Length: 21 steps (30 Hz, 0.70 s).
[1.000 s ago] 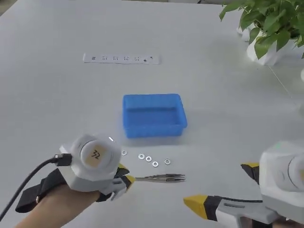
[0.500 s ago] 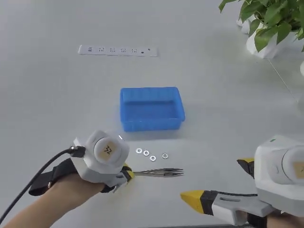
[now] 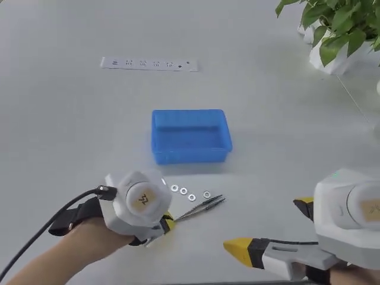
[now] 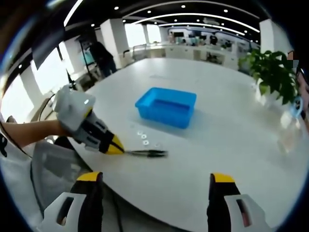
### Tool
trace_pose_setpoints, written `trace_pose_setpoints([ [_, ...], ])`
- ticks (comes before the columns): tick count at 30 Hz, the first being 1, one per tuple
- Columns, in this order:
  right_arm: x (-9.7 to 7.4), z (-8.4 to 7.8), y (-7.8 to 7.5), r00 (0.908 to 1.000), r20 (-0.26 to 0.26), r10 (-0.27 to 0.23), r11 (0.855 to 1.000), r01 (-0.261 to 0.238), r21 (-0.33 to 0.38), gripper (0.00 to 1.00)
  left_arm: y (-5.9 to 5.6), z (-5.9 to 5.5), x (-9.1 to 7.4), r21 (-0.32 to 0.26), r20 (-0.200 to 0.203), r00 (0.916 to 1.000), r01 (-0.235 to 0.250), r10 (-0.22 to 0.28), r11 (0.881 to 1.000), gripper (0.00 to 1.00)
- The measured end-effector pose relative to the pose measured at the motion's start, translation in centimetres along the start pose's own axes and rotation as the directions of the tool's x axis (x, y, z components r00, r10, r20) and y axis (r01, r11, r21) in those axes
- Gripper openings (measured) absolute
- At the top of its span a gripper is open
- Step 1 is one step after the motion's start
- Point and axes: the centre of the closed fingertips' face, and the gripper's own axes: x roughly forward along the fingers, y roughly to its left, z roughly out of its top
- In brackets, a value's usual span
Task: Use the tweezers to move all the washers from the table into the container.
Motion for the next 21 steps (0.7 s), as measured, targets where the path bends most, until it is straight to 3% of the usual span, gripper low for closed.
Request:
trace_pose_setpoints([
  [7, 0.3, 0.0, 0.9, 0.9997, 0.002, 0.025, 0.999, -0.025, -0.022, 0.87, -0.5, 0.9, -2.0, 0.008, 0.014, 0.9997, -0.018, 0.018, 1.000, 0.00],
  [12, 0.5, -0.1, 1.6, 0.9989, -0.001, 0.048, 0.998, -0.048, -0.042, 0.85, -1.0, 2.4, -4.1, -0.007, 0.062, 0.9968, -0.051, 0.051, 0.999, 0.00],
  [21, 0.9, 0.4, 2.4, 0.9952, 0.012, 0.097, 0.991, -0.096, -0.091, 0.82, -1.5, 4.6, -7.6, -0.075, 0.160, 0.9792, -0.114, 0.125, 0.991, 0.00],
])
